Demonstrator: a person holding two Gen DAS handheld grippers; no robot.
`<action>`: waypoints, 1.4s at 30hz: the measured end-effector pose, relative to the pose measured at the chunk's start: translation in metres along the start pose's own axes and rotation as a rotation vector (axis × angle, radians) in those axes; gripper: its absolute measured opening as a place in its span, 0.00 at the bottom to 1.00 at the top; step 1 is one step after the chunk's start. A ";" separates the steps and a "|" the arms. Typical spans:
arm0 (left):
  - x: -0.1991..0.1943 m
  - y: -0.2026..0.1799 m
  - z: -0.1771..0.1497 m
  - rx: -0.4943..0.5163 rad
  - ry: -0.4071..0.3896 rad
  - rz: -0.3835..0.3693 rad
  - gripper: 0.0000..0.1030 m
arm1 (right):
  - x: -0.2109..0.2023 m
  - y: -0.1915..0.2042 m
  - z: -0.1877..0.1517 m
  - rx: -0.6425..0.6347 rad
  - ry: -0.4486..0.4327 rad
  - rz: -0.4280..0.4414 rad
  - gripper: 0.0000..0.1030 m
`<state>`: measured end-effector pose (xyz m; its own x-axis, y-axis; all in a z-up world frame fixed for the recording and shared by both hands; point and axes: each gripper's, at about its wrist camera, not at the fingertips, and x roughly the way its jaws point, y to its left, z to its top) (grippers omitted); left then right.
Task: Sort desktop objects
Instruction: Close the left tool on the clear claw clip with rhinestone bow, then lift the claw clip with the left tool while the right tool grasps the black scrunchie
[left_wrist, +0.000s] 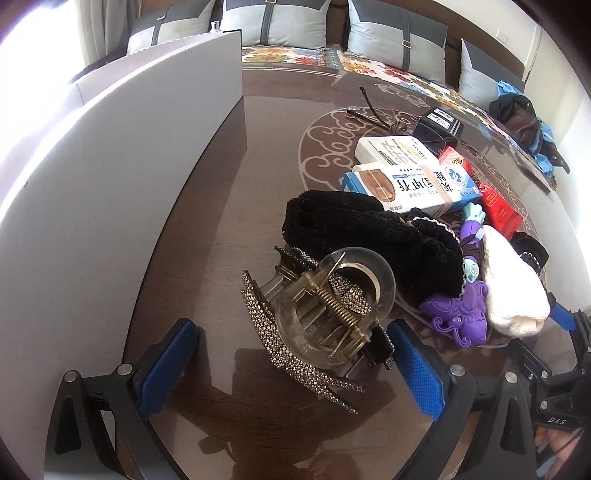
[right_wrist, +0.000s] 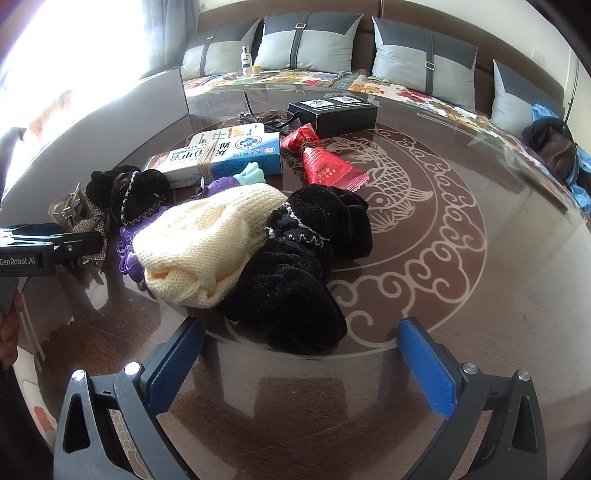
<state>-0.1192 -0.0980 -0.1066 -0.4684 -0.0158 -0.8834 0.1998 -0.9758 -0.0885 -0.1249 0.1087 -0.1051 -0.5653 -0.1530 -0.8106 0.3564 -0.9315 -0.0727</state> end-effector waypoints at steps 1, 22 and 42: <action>0.002 -0.002 0.002 -0.002 0.007 0.010 1.00 | 0.000 0.000 0.000 0.000 0.000 0.000 1.00; -0.012 -0.015 -0.013 0.113 -0.080 0.011 0.55 | 0.000 0.000 0.000 0.001 0.001 -0.001 1.00; -0.046 -0.015 -0.078 0.170 -0.115 -0.064 0.55 | 0.000 0.000 0.000 -0.008 0.017 0.006 1.00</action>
<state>-0.0337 -0.0652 -0.1010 -0.5723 0.0319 -0.8194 0.0230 -0.9982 -0.0549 -0.1250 0.1089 -0.1045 -0.5508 -0.1528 -0.8205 0.3659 -0.9278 -0.0728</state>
